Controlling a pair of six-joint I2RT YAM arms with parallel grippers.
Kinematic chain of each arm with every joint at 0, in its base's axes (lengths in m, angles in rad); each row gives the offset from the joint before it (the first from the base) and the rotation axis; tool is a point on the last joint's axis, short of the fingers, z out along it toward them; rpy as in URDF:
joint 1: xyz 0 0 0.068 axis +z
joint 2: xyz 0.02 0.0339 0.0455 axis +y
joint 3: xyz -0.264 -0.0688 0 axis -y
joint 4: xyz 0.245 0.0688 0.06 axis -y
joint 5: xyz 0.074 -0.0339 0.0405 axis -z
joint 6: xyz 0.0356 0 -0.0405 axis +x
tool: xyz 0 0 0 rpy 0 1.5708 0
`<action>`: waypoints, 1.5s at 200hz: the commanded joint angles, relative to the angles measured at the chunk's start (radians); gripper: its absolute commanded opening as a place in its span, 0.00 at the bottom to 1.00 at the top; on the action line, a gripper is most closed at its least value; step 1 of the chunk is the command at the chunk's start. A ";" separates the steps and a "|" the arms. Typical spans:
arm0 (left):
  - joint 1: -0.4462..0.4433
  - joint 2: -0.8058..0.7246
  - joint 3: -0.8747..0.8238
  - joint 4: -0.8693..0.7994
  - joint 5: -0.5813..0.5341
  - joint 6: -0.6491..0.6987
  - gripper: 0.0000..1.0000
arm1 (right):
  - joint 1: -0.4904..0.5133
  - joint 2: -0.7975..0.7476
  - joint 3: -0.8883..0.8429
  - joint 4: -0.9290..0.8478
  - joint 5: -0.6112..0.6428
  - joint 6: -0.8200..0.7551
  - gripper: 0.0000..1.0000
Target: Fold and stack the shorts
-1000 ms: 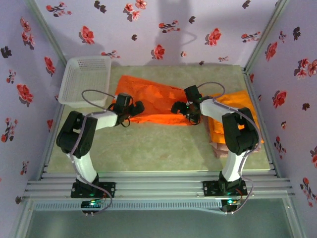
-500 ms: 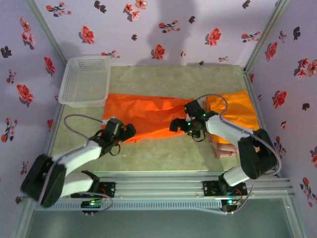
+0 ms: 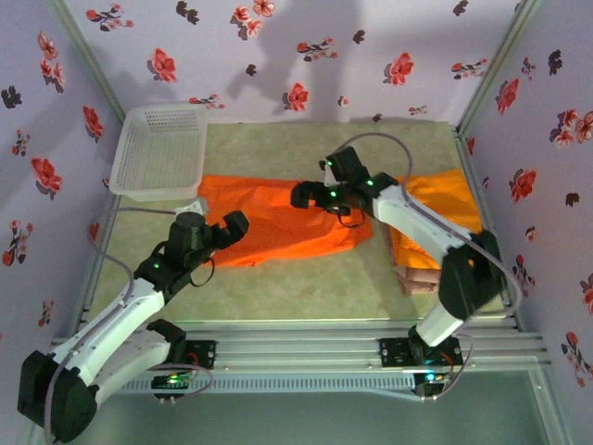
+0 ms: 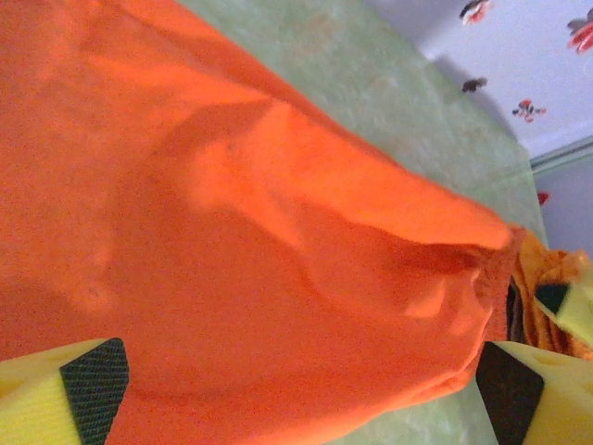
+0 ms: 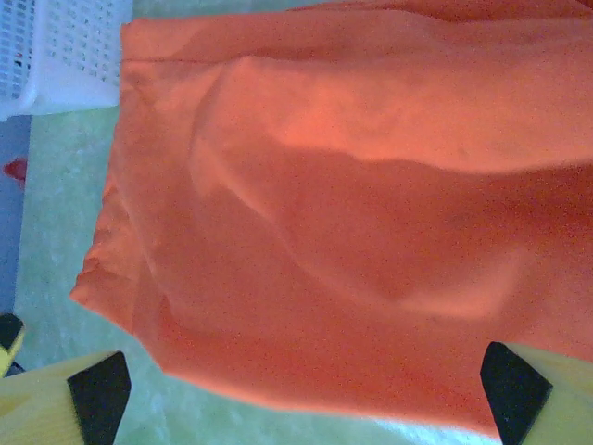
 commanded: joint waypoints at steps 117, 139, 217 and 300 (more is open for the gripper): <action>0.084 -0.103 -0.134 -0.117 -0.009 -0.031 1.00 | 0.066 0.671 0.857 -0.434 0.275 -0.656 0.67; 0.087 -0.118 -0.150 -0.111 -0.007 -0.041 0.99 | 0.066 0.712 0.892 -0.427 0.282 -0.666 0.66; 0.093 -0.119 -0.201 -0.066 -0.006 -0.062 1.00 | 0.066 0.823 0.970 -0.410 0.338 -0.690 0.43; 0.107 -0.067 -0.216 0.062 0.008 -0.051 0.99 | 0.066 0.834 1.015 -0.348 0.405 -0.672 0.03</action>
